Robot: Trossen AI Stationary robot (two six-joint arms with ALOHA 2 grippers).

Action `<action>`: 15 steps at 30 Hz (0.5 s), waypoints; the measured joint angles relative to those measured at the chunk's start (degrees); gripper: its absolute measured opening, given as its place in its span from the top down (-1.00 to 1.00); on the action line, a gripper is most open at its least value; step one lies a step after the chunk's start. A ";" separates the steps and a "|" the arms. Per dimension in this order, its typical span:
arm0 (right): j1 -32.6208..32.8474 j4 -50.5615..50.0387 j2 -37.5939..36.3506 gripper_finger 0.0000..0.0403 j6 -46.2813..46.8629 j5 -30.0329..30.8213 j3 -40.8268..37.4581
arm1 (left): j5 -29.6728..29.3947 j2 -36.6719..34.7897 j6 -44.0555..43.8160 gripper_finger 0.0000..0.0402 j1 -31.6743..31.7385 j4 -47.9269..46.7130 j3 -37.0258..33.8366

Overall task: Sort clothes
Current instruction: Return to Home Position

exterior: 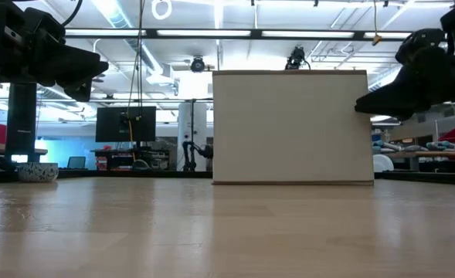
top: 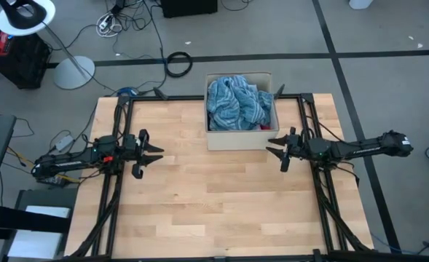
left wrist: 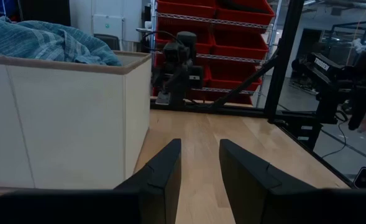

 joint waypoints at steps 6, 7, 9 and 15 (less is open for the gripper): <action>-0.02 1.19 -0.01 0.19 0.02 -0.40 0.00 | 0.00 0.00 -0.01 0.43 -0.01 0.00 0.00; -0.02 1.18 0.00 0.19 0.03 -0.45 0.00 | 0.00 0.00 -0.02 0.43 -0.01 0.00 0.00; -0.02 1.31 -0.01 0.19 0.02 -0.49 0.00 | 0.00 0.00 -0.02 0.43 -0.01 0.00 0.00; -0.02 1.39 -0.01 0.19 0.02 -0.74 0.01 | 0.01 0.00 0.00 0.43 0.01 0.00 0.00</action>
